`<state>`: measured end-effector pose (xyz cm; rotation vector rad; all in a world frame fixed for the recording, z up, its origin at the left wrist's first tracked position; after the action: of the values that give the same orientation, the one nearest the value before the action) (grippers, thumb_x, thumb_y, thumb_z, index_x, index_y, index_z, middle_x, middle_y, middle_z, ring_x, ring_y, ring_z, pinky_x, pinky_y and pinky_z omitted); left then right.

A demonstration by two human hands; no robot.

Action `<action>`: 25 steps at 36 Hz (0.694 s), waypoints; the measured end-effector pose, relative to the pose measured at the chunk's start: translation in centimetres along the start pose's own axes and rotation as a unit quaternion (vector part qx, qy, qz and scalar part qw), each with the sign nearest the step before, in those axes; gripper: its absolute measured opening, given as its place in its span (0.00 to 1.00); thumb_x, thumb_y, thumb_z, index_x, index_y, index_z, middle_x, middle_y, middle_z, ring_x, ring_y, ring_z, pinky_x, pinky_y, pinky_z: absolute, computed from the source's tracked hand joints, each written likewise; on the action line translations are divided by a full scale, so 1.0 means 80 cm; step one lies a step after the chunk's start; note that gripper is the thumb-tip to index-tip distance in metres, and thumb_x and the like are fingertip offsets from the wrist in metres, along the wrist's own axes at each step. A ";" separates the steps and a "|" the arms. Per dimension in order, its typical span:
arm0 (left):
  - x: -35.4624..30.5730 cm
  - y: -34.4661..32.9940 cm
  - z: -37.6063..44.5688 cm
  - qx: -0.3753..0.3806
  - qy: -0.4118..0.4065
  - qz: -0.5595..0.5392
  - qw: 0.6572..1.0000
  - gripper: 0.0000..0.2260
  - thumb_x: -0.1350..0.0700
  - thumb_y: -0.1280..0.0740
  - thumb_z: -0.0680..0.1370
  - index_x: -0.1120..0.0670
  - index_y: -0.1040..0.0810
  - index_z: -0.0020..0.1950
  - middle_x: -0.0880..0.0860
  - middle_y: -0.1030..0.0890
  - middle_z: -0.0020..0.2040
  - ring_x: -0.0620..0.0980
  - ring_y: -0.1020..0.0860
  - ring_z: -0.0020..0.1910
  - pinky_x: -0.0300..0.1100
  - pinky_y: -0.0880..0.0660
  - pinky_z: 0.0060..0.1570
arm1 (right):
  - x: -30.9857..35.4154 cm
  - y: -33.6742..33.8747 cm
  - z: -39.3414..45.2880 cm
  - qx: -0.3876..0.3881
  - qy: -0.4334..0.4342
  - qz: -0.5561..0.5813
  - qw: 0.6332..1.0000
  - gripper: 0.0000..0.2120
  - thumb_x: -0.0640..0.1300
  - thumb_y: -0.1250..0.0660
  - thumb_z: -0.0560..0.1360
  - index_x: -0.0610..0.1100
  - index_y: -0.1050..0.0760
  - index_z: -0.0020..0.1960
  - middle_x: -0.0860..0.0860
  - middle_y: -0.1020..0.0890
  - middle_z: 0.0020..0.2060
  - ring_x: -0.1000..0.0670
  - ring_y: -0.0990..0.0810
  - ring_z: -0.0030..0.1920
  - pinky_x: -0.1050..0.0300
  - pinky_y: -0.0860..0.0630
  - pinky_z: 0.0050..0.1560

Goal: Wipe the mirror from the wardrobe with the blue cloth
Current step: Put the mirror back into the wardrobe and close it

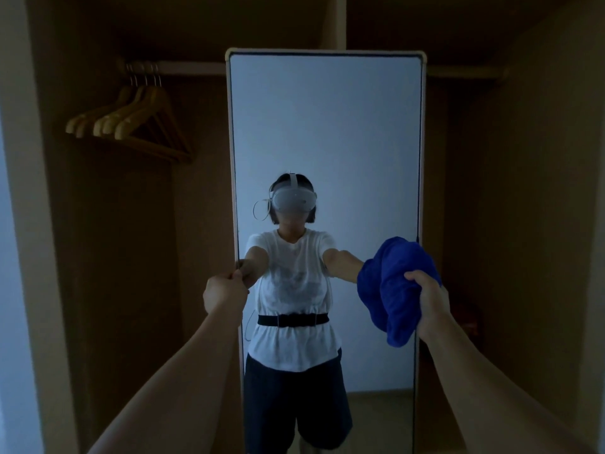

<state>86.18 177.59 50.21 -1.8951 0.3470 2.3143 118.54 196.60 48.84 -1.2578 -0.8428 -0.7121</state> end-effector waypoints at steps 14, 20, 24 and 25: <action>-0.006 -0.008 -0.003 -0.033 -0.020 0.131 0.991 0.18 0.49 0.42 0.81 0.62 0.23 0.53 0.58 0.21 0.41 0.52 0.24 0.33 0.40 0.34 0.25 | -0.008 0.000 0.010 -0.018 0.007 0.011 1.000 0.17 0.38 0.31 0.69 0.46 0.27 0.57 0.47 0.21 0.50 0.43 0.23 0.51 0.44 0.25 0.56; -0.008 -0.019 -0.011 0.030 -0.004 0.085 0.996 0.23 0.44 0.46 0.81 0.61 0.27 0.62 0.60 0.24 0.57 0.55 0.23 0.47 0.45 0.25 0.44 | -0.009 0.007 0.004 -0.019 0.023 -0.015 0.999 0.14 0.38 0.31 0.68 0.46 0.26 0.53 0.47 0.21 0.48 0.44 0.22 0.48 0.46 0.25 0.55; -0.003 -0.018 -0.018 0.055 -0.003 0.039 0.998 0.19 0.46 0.46 0.81 0.56 0.27 0.64 0.56 0.22 0.53 0.51 0.23 0.42 0.39 0.30 0.32 | -0.008 0.014 -0.003 -0.015 0.023 -0.030 0.999 0.13 0.38 0.31 0.68 0.48 0.26 0.50 0.48 0.21 0.46 0.45 0.22 0.47 0.47 0.24 0.53; -0.003 -0.017 -0.023 0.058 -0.004 0.034 0.998 0.19 0.46 0.46 0.81 0.55 0.28 0.65 0.55 0.22 0.52 0.50 0.24 0.40 0.39 0.31 0.30 | -0.007 0.015 -0.005 -0.014 0.021 -0.032 0.999 0.11 0.38 0.30 0.68 0.49 0.26 0.48 0.48 0.21 0.45 0.45 0.22 0.46 0.48 0.25 0.51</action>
<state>88.30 178.44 49.93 -1.8459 0.5403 2.2897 119.35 196.41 47.72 -1.2413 -0.8429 -0.8017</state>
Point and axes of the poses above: each hand's wrist, its own z-axis towards the middle knuckle, its own y-axis out of the back of the hand, x = y × z, the point moved 7 cm from there along z, towards the middle knuckle
